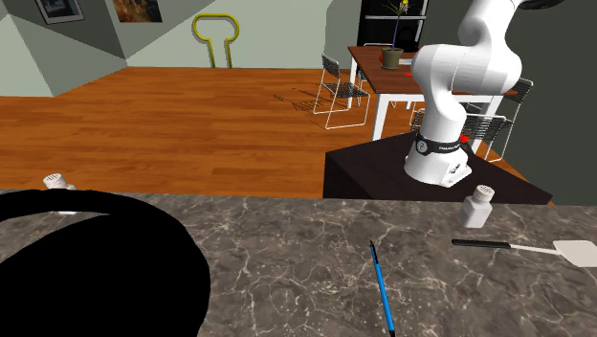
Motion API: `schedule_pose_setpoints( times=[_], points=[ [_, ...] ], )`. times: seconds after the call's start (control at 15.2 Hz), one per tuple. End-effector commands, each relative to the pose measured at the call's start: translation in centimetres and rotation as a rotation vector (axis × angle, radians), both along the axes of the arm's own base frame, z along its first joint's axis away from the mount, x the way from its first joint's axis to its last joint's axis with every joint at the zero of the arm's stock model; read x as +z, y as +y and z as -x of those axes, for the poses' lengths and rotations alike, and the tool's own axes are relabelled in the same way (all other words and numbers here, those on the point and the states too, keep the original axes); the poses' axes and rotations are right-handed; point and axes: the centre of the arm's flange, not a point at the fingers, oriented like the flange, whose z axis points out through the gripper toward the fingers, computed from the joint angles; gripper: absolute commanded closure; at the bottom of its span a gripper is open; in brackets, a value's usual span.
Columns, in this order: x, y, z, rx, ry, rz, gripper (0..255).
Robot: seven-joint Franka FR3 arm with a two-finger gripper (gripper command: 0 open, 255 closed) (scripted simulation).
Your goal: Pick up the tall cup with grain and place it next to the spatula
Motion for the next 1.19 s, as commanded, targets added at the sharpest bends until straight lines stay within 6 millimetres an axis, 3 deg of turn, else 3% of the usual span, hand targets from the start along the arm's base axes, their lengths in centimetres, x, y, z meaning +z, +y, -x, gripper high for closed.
schedule_pose_setpoints(
  times=[0.0,0.07,0.13,0.46,0.73,1.12],
  points=[
    [0.0,0.0,0.0,0.0,0.0,-0.001,255],
    [0.0,0.0,0.0,0.0,0.0,-0.001,255],
    [0.0,0.0,0.0,0.0,0.0,-0.001,0],
    [0.0,0.0,0.0,0.0,0.0,-0.001,0],
    [5.0,0.1,0.4,0.0,0.0,-0.001,0],
    [5.0,0.1,0.4,0.0,0.0,-0.001,0]
  ],
)
